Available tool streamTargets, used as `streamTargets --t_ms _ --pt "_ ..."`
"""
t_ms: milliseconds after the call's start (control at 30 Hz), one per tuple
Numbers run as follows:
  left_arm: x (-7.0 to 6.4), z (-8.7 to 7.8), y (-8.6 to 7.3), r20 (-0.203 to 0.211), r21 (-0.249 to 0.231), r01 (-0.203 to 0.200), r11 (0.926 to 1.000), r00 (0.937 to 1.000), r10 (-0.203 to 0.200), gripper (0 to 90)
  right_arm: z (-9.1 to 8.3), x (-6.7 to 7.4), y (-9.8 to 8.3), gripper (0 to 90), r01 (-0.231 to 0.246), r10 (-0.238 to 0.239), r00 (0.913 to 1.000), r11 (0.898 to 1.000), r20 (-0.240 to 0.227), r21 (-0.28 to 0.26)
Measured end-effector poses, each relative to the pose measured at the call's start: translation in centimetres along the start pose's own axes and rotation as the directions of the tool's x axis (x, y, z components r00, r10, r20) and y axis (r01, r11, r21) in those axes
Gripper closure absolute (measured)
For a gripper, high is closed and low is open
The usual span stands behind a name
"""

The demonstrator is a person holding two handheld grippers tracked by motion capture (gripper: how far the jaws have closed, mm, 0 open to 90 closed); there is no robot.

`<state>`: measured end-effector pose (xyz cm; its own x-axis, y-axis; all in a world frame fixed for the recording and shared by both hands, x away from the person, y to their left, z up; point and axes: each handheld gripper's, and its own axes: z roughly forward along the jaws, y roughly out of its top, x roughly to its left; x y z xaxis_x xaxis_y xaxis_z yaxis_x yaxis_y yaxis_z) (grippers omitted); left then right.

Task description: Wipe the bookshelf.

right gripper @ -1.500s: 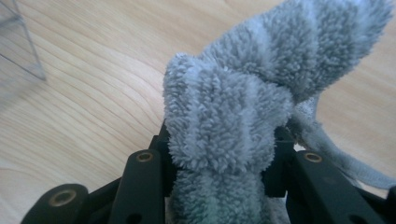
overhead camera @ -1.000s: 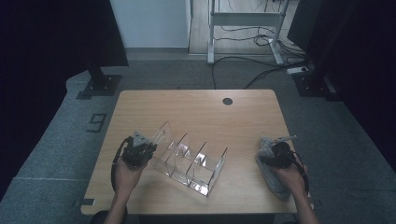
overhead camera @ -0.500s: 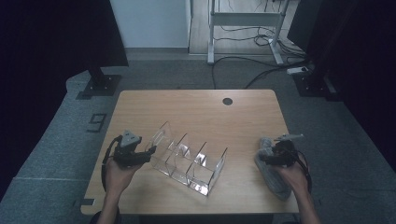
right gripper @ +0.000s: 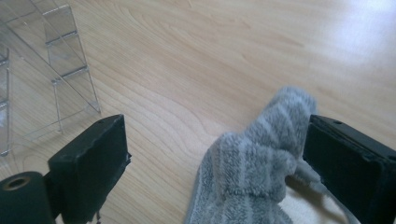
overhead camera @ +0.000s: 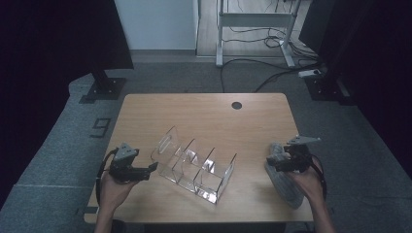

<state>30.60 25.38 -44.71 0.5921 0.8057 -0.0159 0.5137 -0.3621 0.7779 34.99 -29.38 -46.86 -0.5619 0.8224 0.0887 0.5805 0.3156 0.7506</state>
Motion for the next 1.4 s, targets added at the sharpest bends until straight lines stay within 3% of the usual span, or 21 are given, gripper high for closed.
streamTargets --t_ms 100,200,400,600,833,1100,1400 --pt "-0.2 0.8 -0.5 0.004 0.017 -0.028 0.9995 0.9996 0.028 2.2 -0.2 0.6 0.4 4.5 0.035 -0.035 0.9994 0.999 -0.004 -0.007" --pt "-0.3 1.1 -0.6 0.006 0.021 -0.032 0.9993 0.9995 0.032 1.1 -0.2 1.0 0.6 4.2 0.055 -0.055 0.9985 0.998 -0.006 -0.008" --pt "-0.6 1.9 -0.7 0.03 0.014 -0.031 0.9994 0.9991 0.031 0.0 0.8 2.7 1.0 3.7 0.115 -0.114 0.9916 0.993 -0.062 0.013" --pt "-1.0 2.3 -0.6 0.054 0.006 -0.053 0.9986 0.9972 0.052 2.6 1.9 4.9 1.6 3.6 0.18 -0.176 0.9766 0.983 -0.123 0.02" --pt "-1.4 2.9 -0.5 0.036 0.038 -0.082 0.9959 0.9961 0.081 0.0 3.0 6.9 2.1 3.1 0.224 -0.216 0.9575 0.974 -0.191 0.019" --pt "-1.4 3.6 0.0 -0.005 0.037 -0.065 0.9972 0.9979 0.065 0.0 3.8 8.5 2.5 4.5 0.253 -0.238 0.9343 0.967 -0.266 0.026" --pt "-1.9 4.9 0.2 0.02 0.06 -0.042 0.9973 0.999 0.041 0.0 4.0 9.6 2.9 4.9 0.266 -0.249 0.9227 0.964 -0.294 0.016"
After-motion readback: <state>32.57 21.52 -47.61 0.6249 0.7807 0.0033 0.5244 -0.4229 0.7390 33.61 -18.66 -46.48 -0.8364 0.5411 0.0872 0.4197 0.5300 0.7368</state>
